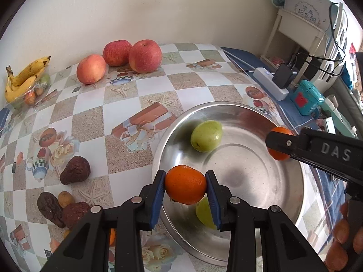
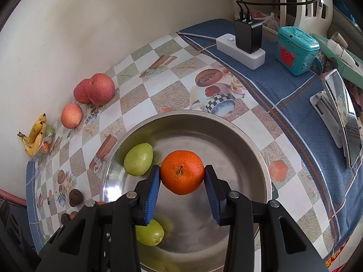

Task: Organize fruits
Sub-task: 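Carry the orange into the steel bowl and open the right gripper, then move the right gripper back toward the remaining fruit pile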

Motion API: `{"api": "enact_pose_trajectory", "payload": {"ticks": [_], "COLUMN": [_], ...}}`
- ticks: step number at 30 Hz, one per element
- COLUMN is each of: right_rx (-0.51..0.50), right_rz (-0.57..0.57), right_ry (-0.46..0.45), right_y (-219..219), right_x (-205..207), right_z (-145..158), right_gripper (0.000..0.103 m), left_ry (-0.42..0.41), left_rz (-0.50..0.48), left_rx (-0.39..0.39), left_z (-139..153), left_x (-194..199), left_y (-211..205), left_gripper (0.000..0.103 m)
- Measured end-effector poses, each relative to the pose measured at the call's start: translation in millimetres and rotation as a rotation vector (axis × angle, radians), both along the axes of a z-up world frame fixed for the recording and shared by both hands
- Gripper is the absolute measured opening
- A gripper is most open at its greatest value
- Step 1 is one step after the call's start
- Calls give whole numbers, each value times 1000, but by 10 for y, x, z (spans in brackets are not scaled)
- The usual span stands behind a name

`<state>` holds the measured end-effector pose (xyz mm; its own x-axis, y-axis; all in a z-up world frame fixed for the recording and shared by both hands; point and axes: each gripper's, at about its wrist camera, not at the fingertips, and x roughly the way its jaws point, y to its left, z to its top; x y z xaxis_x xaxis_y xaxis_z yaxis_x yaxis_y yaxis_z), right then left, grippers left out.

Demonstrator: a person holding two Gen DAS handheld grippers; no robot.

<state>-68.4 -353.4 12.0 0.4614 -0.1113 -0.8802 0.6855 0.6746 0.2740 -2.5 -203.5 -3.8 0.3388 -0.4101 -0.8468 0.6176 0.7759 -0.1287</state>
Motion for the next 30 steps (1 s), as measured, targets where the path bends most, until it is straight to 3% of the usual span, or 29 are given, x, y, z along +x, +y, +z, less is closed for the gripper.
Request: {"api": "enact_pose_trajectory", "payload": {"ticks": [16,18,30], "right_rx": [17,12,15], "right_rz": [4,7,6], "right_ry": [40,51,51], "right_y": [-19,-22,-24], "right_x": [15,20,14], "right_z": [-91,-107,-107], "right_gripper": [44,56,56], "left_ry": [18,15,31], "left_rz": [-23,-26,13], "left_rx": [19,19,17], "left_z": [-82,-79,-20], "left_x": [4,-5,33], "left_y": [-75,-76,17], "left_gripper": [42,50,75]}}
